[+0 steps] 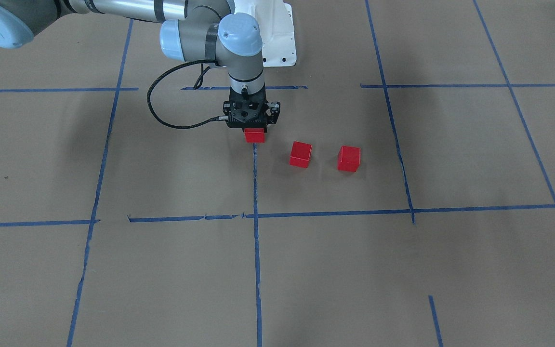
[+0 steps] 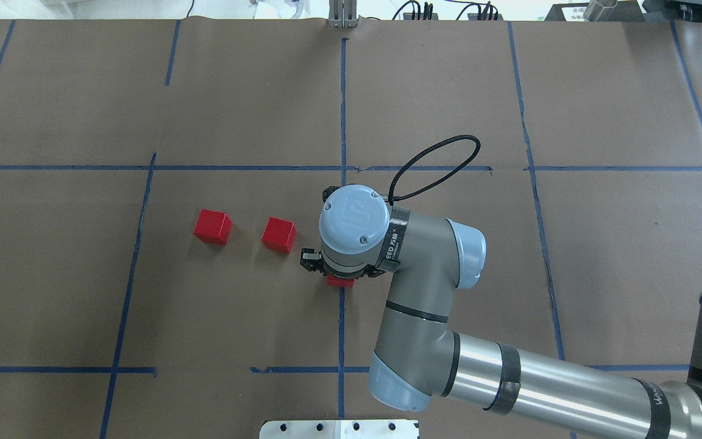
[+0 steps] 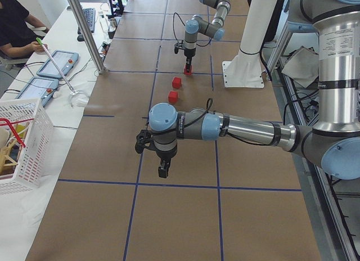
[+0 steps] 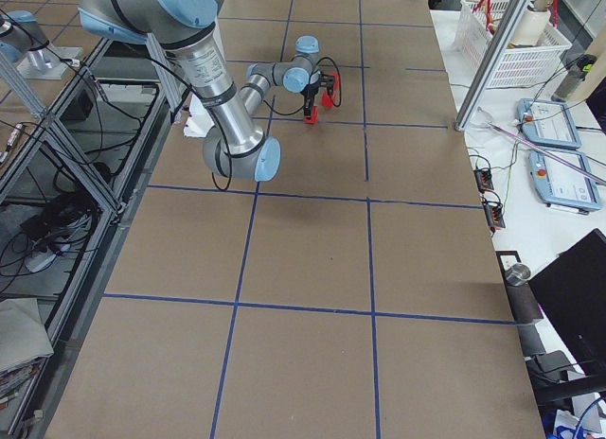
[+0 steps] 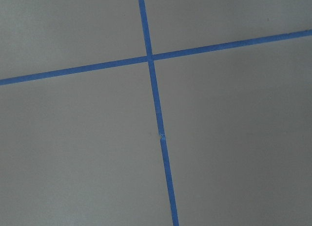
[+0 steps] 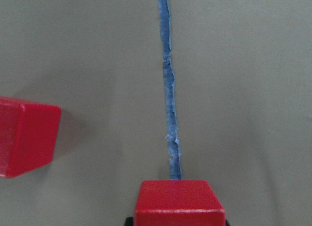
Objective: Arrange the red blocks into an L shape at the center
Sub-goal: 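Lower the cube at the center and open the right gripper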
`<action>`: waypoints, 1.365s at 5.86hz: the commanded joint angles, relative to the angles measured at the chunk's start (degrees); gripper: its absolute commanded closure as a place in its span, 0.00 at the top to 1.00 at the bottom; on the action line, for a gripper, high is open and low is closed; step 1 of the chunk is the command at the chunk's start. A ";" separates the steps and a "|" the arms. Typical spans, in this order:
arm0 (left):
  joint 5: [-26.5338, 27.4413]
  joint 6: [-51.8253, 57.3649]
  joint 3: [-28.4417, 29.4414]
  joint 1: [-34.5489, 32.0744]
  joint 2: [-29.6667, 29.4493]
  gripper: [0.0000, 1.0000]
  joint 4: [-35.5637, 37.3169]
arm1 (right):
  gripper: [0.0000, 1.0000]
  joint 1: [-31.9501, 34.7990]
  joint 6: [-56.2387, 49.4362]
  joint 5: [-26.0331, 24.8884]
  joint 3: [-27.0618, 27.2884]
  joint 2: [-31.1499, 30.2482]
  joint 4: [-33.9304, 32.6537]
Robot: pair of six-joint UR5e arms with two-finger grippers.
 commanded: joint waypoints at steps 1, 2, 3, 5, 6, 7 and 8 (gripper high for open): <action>-0.02 0.00 0.00 0.00 0.00 1.00 0.00 | 0.41 0.00 0.00 0.00 -0.35 0.03 0.00; -0.02 0.00 0.00 0.00 0.00 1.00 0.00 | 0.73 0.00 -0.17 0.00 -0.35 -0.06 0.00; -0.02 0.00 0.00 0.00 0.00 1.00 0.00 | 0.81 -0.18 -0.44 0.00 -0.35 0.02 0.00; -0.02 0.00 0.00 0.00 0.00 1.00 0.00 | 0.93 -0.18 -0.88 0.00 0.34 -0.06 -0.17; -0.02 0.00 0.00 0.00 0.00 1.00 0.00 | 0.99 0.43 -0.88 0.00 3.05 -0.15 -0.52; -0.02 -0.09 0.00 0.00 0.00 1.00 0.00 | 0.99 1.83 -0.88 0.26 7.69 -0.67 -3.40; -0.11 -0.09 0.00 0.17 -0.17 1.00 -0.09 | 0.99 3.06 -0.88 0.52 12.69 -0.85 -7.43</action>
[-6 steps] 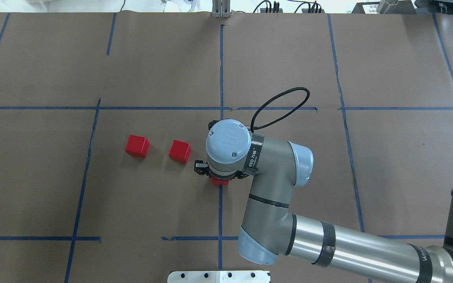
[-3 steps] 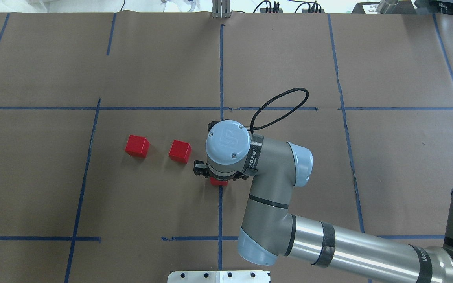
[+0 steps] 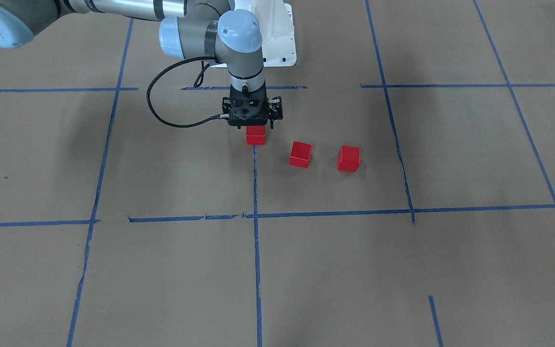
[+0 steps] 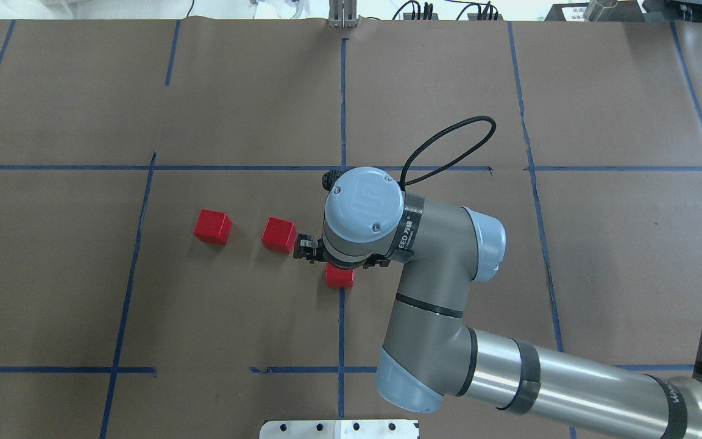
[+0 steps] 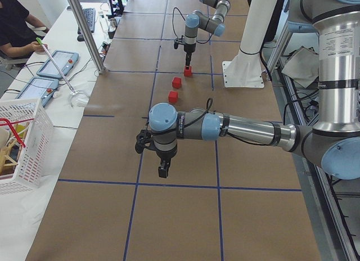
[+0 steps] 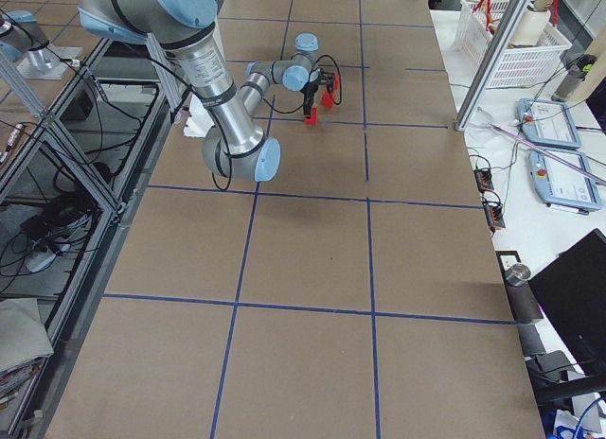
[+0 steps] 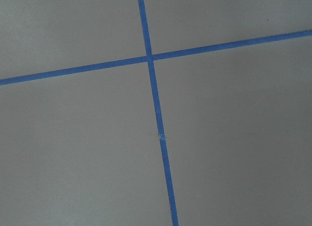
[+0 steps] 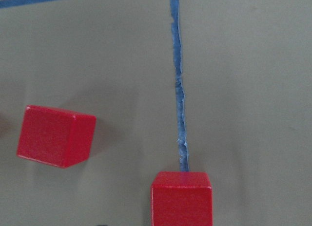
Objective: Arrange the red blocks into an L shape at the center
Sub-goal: 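Lower the cube at the center and open the right gripper, then raise the right gripper away while the left arm reaches toward the paired cubes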
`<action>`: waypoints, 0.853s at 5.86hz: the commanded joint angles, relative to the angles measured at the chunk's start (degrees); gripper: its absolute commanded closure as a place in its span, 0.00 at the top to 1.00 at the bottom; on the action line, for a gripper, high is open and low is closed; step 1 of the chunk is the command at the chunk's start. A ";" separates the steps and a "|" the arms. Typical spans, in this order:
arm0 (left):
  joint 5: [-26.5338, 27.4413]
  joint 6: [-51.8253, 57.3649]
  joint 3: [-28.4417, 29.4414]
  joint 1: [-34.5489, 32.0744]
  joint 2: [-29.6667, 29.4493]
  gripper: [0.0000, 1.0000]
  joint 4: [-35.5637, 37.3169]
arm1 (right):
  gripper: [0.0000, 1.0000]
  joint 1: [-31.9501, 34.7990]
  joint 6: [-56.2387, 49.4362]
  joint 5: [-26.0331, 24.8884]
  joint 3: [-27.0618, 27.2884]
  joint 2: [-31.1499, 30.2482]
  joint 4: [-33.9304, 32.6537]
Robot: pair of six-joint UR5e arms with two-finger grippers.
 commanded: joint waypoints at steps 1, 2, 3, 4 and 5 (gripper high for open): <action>-2.50 -0.20 0.00 2.64 -0.82 1.00 -2.85 | 0.99 3.27 0.00 0.86 10.68 -1.92 -5.88; -4.52 -3.94 0.00 6.15 -2.13 1.00 -6.44 | 0.99 6.16 -0.09 3.48 17.43 -6.37 -5.99; -5.76 -12.07 -0.70 10.70 -4.23 1.00 -10.40 | 0.99 10.89 -0.27 8.73 19.76 -9.29 -5.64; -5.77 -22.33 -3.05 15.54 -4.43 1.00 -17.13 | 0.99 15.55 -3.49 13.74 20.13 -10.36 -5.55; -5.51 -34.09 -3.51 20.20 -7.82 1.00 -24.68 | 0.99 19.08 -7.61 17.18 21.97 -13.85 -5.64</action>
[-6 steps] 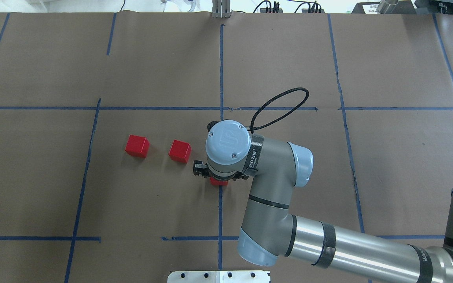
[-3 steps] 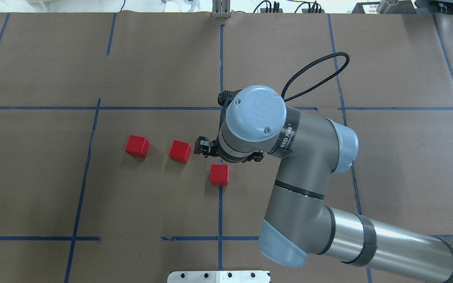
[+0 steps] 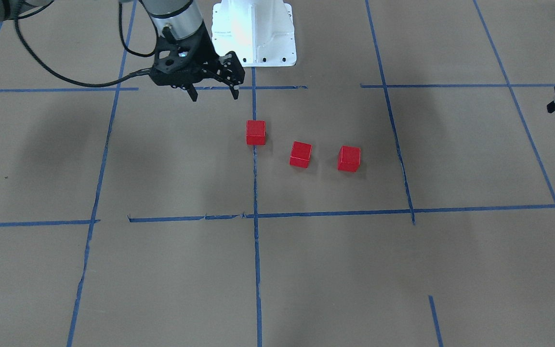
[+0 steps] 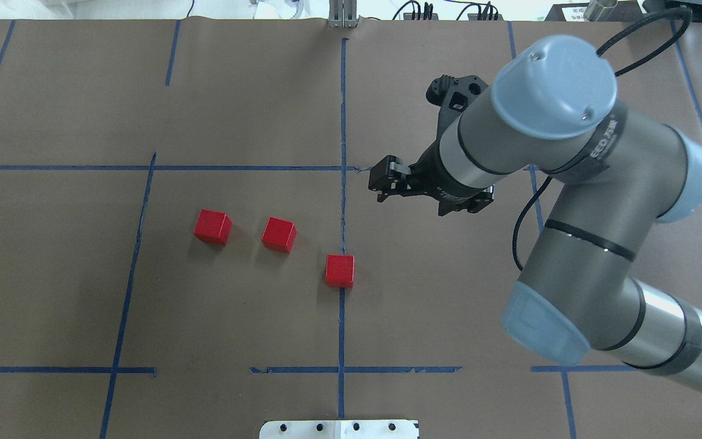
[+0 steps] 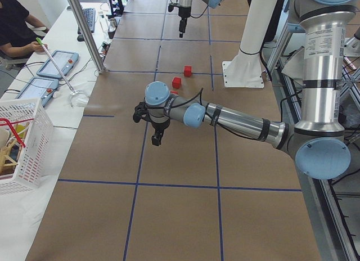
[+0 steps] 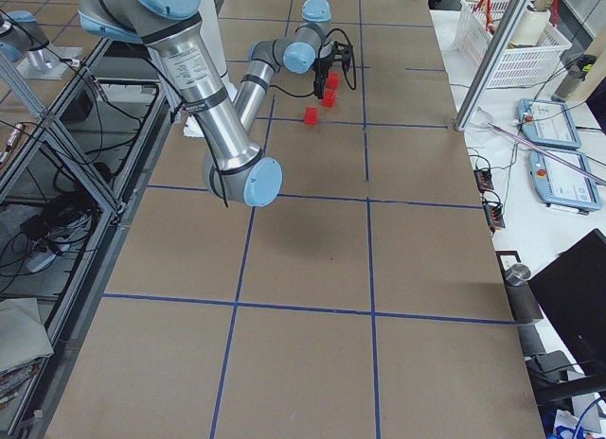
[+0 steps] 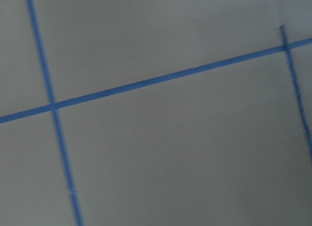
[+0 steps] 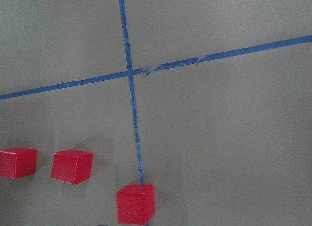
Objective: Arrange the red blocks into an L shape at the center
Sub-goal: 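Raise the right gripper away while the left arm reaches toward the paired cubes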
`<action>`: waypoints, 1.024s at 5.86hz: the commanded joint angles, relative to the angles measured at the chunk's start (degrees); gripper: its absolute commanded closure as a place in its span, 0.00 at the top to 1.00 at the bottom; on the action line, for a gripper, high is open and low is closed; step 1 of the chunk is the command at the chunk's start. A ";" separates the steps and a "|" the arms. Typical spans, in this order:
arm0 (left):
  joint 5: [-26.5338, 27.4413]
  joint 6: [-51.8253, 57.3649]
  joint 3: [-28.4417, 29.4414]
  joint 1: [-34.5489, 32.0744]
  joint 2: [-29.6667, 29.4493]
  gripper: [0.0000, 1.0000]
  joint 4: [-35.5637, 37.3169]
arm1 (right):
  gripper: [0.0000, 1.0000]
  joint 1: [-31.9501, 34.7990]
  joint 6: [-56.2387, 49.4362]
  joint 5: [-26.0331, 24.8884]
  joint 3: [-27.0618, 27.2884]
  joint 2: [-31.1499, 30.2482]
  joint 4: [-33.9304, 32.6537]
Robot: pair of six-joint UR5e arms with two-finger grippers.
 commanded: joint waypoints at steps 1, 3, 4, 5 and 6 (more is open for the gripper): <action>0.58 -21.74 -0.97 11.50 -9.25 1.00 -7.03 | 0.99 5.87 -9.71 6.25 4.60 -9.64 -0.03; 6.50 -30.62 0.25 26.01 -19.72 1.00 -6.07 | 1.00 7.38 -15.04 6.45 8.14 -17.24 -0.03; 13.78 -31.08 1.56 32.08 -26.39 1.00 1.68 | 1.00 7.47 -15.91 6.36 8.58 -19.26 0.05; 16.03 -31.17 6.19 35.36 -32.20 1.00 5.24 | 1.00 7.47 -16.53 6.36 8.59 -20.24 0.14; 17.79 -32.82 10.50 37.13 -34.86 1.00 4.67 | 1.00 7.47 -16.54 6.27 8.59 -20.34 0.14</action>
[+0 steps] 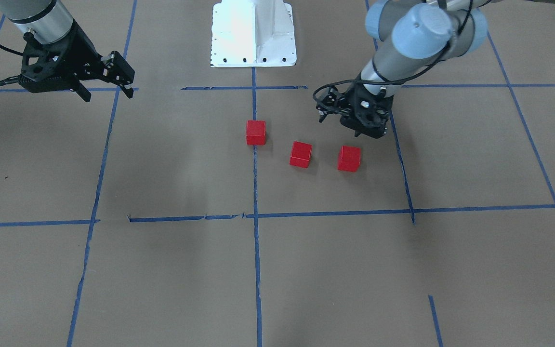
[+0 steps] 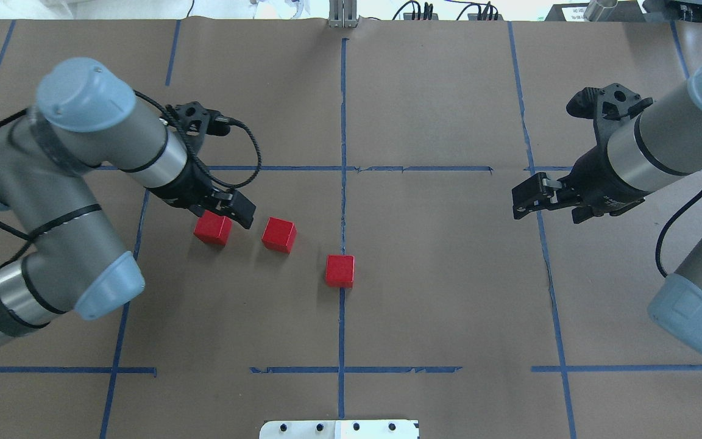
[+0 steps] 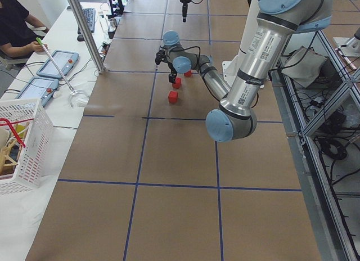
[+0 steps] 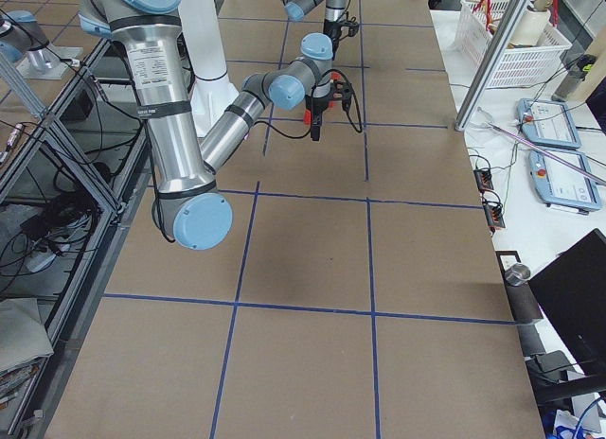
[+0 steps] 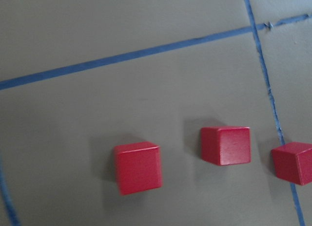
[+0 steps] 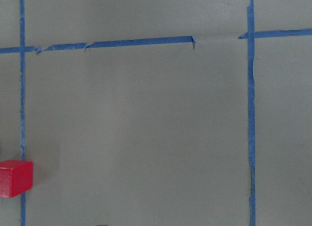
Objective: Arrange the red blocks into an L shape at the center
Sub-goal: 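Raise the right gripper away while the left arm reaches toward the paired cubes, then grasp the red cube nearer the center with the left gripper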
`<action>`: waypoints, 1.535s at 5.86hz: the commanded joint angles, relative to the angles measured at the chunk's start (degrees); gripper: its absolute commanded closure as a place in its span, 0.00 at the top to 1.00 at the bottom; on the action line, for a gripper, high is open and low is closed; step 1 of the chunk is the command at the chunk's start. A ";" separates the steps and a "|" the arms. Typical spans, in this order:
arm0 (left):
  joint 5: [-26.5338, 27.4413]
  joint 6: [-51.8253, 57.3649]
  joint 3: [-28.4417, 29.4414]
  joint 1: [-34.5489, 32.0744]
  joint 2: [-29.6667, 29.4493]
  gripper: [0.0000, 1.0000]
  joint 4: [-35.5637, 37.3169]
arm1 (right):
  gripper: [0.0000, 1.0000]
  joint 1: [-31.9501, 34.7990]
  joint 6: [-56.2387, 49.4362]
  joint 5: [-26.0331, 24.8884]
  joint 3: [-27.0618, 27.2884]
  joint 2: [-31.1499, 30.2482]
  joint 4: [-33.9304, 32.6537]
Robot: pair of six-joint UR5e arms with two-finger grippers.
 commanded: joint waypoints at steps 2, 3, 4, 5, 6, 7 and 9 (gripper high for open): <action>7.12 -2.78 8.07 4.33 -5.13 1.00 0.71 | 1.00 0.03 -0.13 -0.06 0.14 -0.53 0.03; 10.26 -8.36 8.78 5.47 -5.83 1.00 0.28 | 1.00 0.03 -0.13 -0.06 0.22 -0.53 0.03; 14.03 -8.94 10.01 7.39 -5.83 1.00 -2.16 | 1.00 0.03 -0.13 -0.06 0.14 -0.53 0.03; 14.16 -10.77 11.50 7.50 -6.01 1.00 -4.54 | 1.00 0.03 -0.13 -0.15 0.05 -0.61 0.03; 14.16 -11.40 13.17 8.02 -7.23 0.99 -4.99 | 1.00 0.03 -0.13 -0.15 0.05 -0.61 -0.06; 14.25 -11.49 13.27 8.11 -7.68 0.84 -5.09 | 1.00 0.03 -0.13 -0.15 0.05 -0.61 -0.06; 16.79 -10.97 13.36 8.11 -7.77 0.18 -5.18 | 1.00 -0.06 -0.13 -0.15 -0.13 -0.61 0.03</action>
